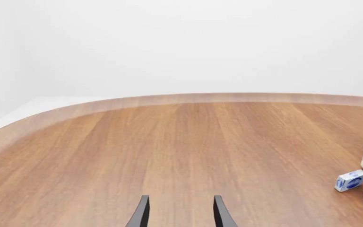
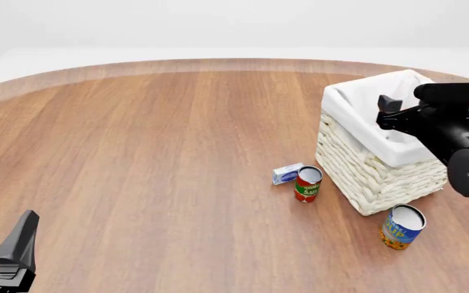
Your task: Pick up the ketchup, and put it in the basket.
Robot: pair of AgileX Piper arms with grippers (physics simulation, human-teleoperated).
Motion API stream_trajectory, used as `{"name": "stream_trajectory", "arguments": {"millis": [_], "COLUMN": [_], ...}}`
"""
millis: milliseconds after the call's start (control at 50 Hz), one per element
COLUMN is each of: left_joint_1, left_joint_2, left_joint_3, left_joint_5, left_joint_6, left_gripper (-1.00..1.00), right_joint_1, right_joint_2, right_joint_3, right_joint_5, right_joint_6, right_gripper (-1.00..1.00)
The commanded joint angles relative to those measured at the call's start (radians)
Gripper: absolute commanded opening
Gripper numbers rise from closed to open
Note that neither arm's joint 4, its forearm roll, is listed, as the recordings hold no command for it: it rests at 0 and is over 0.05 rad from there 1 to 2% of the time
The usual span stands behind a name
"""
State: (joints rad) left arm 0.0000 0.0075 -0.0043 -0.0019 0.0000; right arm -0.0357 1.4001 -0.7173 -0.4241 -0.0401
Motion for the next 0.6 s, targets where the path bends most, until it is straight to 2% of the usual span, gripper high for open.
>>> {"name": "stream_trajectory", "arguments": {"millis": [20,600], "left_joint_1": [0.0,0.0], "left_joint_2": [0.0,0.0], "left_joint_3": [0.0,0.0], "left_joint_5": [0.0,0.0], "left_joint_6": [0.0,0.0], "left_gripper": [1.0,1.0], "right_joint_1": [0.007,0.024], "right_joint_2": [0.004,-0.002], "right_joint_3": [-0.004,-0.013], "right_joint_5": [-0.001,0.001], "right_joint_6": [-0.003,0.001], "right_gripper": [1.0,1.0]}}
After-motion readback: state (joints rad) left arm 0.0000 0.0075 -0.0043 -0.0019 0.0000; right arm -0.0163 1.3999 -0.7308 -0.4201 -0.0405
